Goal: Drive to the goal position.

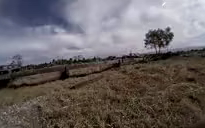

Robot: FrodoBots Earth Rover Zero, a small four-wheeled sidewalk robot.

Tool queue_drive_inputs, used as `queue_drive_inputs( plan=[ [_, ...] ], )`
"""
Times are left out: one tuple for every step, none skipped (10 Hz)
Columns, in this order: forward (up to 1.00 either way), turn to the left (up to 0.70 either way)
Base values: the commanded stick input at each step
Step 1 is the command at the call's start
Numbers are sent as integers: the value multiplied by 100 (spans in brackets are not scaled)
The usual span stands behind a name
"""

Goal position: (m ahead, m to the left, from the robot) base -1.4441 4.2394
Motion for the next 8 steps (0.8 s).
queue_drive_inputs(
  plan=[
    [0, 0],
    [0, 0],
    [0, 45],
    [0, 45],
    [0, 45],
    [0, 45],
    [0, 45],
    [0, 45]
  ],
)
